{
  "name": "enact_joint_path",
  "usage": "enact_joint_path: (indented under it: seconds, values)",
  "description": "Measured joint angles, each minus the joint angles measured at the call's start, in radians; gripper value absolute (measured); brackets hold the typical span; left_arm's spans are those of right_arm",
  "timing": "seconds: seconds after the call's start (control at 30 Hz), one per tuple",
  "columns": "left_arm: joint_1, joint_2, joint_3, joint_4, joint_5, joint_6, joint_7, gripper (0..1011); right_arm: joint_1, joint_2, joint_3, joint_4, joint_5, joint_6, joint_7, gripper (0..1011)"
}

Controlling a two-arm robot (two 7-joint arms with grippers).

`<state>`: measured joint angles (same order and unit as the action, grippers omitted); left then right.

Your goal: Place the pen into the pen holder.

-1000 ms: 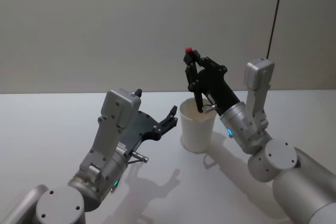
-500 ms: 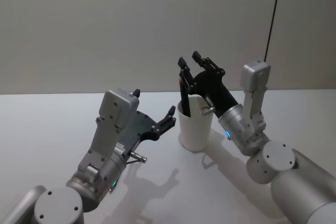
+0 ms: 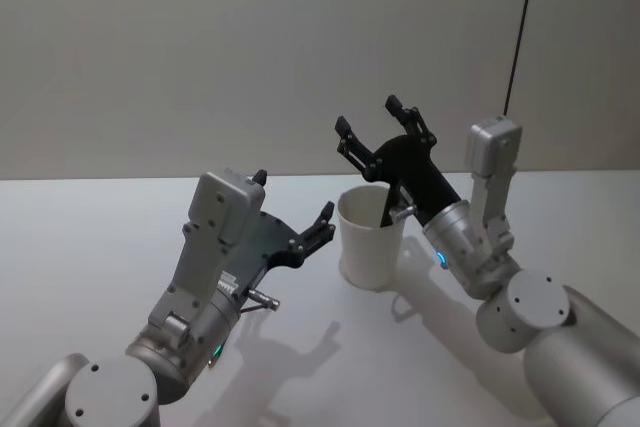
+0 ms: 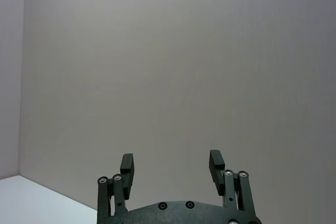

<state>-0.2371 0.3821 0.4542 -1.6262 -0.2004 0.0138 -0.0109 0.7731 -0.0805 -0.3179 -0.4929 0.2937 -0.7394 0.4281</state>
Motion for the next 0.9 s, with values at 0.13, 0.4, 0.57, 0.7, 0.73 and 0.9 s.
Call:
enact_joint_path:
  seconds: [0.13,0.4,0.57,0.7,0.73,0.9]
  values:
    - [0.0,0.0,0.0,0.0,0.0,0.0,0.0,1002,-0.027,0.011,0.003,-0.056,-0.014,0.035,-0.013,956]
    - [0.0,0.0,0.0,0.0,0.0,0.0,0.0,1000,-0.095,0.043,0.013,-0.218,-0.044,0.147,-0.044,1002]
    - [0.0,0.0,0.0,0.0,0.0,0.0,0.0,1000,-0.147,0.071,0.024,-0.342,-0.058,0.249,-0.064,1002]
    - [0.0,0.0,0.0,0.0,0.0,0.0,0.0,1000,-0.176,0.087,0.032,-0.412,-0.062,0.307,-0.074,1002]
    - [0.0,0.0,0.0,0.0,0.0,0.0,0.0,1000,-0.19,0.096,0.036,-0.444,-0.063,0.34,-0.079,1002]
    - [0.0,0.0,0.0,0.0,0.0,0.0,0.0,1002,-0.243,0.131,0.055,-0.566,-0.065,0.442,-0.096,1002]
